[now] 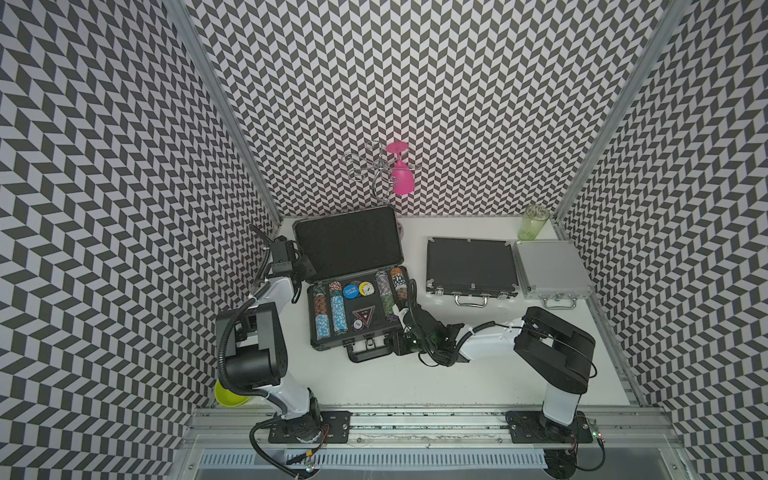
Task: Close the poker set cases
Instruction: Move the poker set case to the center of the board.
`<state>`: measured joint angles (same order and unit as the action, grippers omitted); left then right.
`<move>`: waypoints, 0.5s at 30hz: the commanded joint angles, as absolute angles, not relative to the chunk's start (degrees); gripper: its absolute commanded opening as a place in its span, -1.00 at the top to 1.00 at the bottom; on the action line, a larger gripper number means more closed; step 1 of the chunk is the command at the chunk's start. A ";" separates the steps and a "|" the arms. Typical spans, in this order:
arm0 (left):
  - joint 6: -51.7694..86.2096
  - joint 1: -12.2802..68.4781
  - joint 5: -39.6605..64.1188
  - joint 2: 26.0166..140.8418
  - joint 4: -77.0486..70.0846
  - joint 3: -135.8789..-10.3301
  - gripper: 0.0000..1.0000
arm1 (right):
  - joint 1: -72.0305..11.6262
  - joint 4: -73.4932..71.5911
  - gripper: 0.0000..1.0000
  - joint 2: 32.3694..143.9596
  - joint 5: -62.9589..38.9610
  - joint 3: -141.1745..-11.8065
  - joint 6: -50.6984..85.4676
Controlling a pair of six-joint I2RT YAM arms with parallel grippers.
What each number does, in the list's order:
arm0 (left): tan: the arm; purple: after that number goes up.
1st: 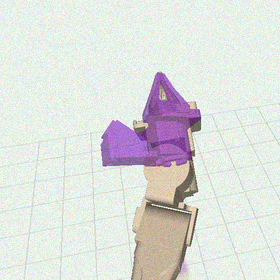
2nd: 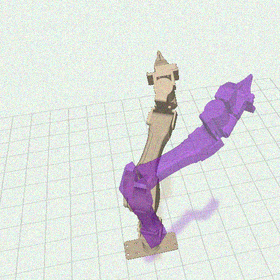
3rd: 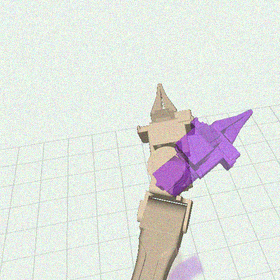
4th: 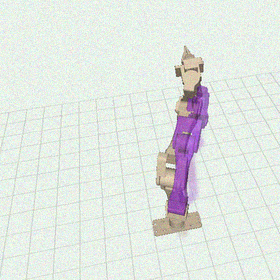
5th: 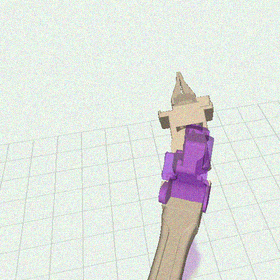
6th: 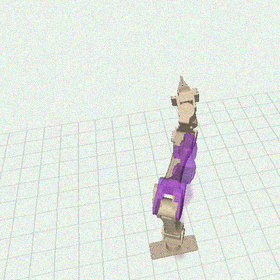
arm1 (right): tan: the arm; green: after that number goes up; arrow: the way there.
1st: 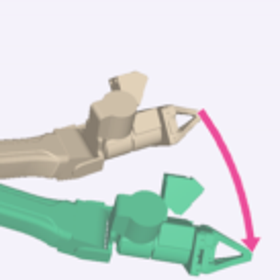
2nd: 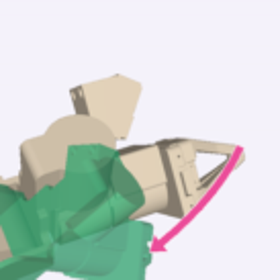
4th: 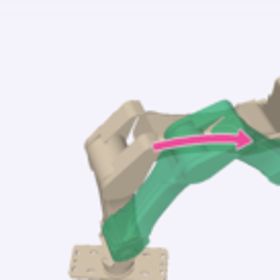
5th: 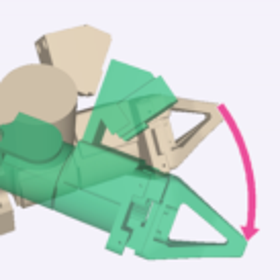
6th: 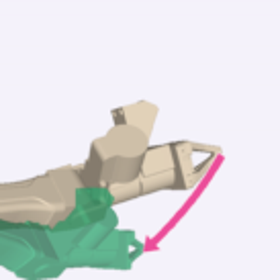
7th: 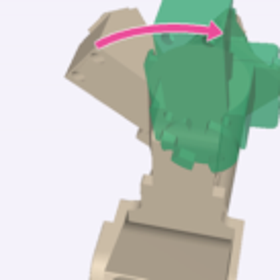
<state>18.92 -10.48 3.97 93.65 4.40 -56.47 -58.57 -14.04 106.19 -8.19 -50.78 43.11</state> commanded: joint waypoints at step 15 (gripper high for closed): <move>26.75 -6.86 16.53 87.90 0.80 -57.30 0.66 | -55.54 -1.94 -0.21 93.38 -3.05 -55.85 27.79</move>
